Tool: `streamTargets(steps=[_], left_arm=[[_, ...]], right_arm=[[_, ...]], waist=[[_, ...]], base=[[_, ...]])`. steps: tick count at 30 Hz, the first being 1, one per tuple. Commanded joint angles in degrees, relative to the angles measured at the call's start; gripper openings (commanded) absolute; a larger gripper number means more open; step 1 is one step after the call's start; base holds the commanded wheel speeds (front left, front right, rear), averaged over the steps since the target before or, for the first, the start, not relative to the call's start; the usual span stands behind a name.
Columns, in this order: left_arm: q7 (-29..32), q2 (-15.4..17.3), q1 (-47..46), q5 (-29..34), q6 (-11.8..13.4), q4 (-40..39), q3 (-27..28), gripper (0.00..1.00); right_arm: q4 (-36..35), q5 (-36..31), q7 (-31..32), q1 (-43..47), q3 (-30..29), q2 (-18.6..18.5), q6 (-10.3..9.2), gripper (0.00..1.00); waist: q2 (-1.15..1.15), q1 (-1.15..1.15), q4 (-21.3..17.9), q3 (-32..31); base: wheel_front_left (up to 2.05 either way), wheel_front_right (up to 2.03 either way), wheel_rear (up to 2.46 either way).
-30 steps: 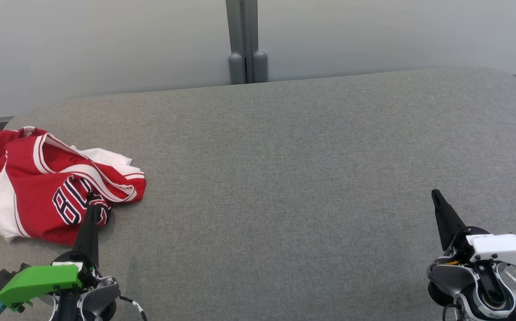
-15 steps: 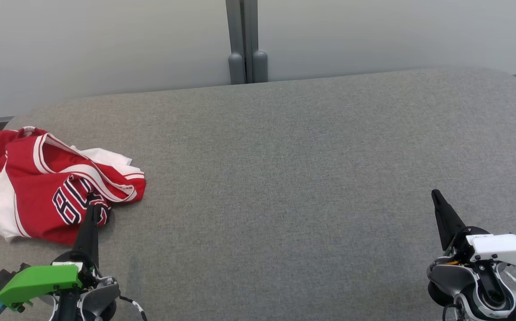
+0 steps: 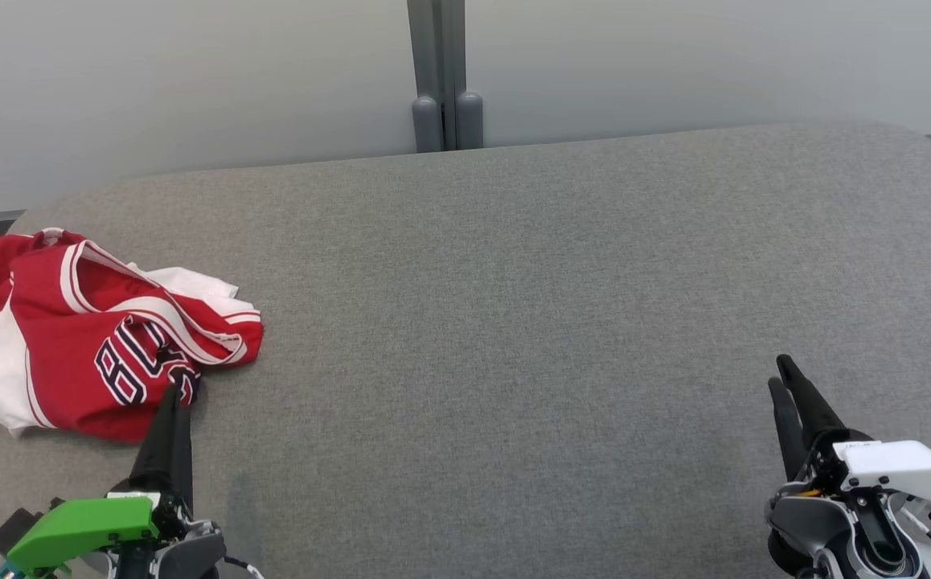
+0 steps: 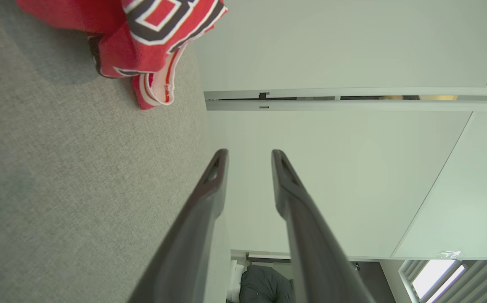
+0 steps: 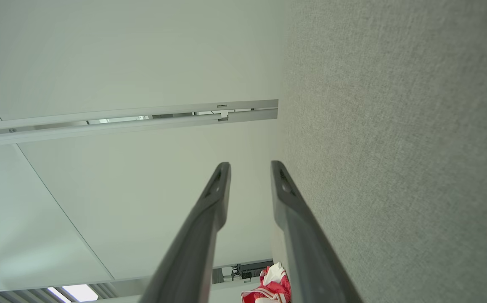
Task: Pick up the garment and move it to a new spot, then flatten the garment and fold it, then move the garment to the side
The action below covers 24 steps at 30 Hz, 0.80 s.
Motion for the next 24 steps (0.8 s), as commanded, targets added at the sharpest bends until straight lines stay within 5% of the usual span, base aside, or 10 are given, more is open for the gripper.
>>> streamTargets(steps=[1,24], left_arm=[[-0.26,0.04,-0.10,0.02,0.00,-0.08,-0.12,1.00],[-6.43,0.25,-0.82,8.78,-0.02,0.37,-2.30,1.00]], right_arm=[[-0.20,-0.07,-0.24,-0.12,0.20,-0.04,0.00,1.00],[-0.73,-8.92,-6.44,-1.47,4.07,-0.19,0.04,1.00]], waist=[[0.00,0.00,0.00,0.00],[0.00,0.00,0.56,0.06]], base=[[0.00,0.00,0.00],[0.00,0.00,0.00]])
